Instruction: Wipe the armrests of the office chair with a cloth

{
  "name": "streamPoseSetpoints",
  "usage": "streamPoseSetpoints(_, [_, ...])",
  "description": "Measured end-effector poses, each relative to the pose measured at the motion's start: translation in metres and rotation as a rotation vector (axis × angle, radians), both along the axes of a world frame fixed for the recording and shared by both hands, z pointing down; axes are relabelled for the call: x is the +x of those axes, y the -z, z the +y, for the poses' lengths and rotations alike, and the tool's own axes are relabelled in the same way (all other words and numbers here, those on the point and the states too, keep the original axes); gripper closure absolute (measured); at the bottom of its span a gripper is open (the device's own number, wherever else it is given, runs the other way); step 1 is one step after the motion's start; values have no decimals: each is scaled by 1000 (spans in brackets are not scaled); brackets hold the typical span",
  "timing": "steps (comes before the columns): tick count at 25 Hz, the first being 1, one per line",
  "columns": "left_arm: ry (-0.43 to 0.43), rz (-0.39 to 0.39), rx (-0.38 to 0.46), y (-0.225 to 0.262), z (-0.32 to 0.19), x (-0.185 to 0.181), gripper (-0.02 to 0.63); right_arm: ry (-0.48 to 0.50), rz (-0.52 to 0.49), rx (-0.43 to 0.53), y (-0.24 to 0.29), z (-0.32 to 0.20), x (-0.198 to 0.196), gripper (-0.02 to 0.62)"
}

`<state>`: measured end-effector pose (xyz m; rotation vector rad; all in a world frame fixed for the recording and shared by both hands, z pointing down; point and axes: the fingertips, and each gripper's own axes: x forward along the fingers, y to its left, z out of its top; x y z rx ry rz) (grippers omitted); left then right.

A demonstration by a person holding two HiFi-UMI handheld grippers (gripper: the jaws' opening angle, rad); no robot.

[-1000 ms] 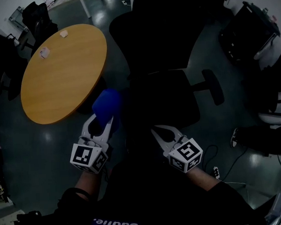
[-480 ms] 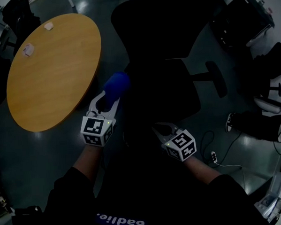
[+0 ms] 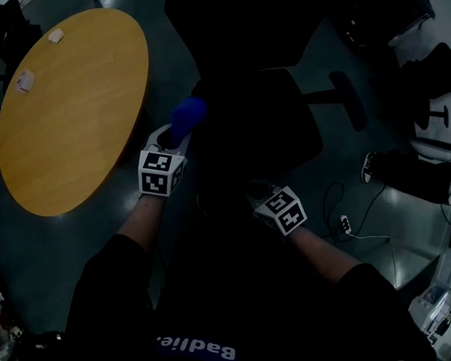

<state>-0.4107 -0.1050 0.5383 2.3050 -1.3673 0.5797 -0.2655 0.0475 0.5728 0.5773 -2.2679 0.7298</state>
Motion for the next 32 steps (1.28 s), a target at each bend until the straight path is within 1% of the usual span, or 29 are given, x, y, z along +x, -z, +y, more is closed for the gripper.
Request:
streamPoseSetpoints(7, [-55,-59,-65,-38,-3,8,471,11,48,-39,-26,8,1,591])
streamPoseSetpoints(12, [-59,-56,-65,-46,-2,14,472,16,43,-35,-31,10,-1,591])
streamPoseSetpoints(16, [-66,-69,-53,-49,0,16,472,12,44,-25,-31,10,-3,591])
streamPoseSetpoints(24, [-54,-102,-52,-49,10,21,472,8,20,-30,-32,12,1,591])
streamPoseSetpoints(32, [-13,-124,-64,-48,32,29,472,42,-17,-18,-31,12,4,591])
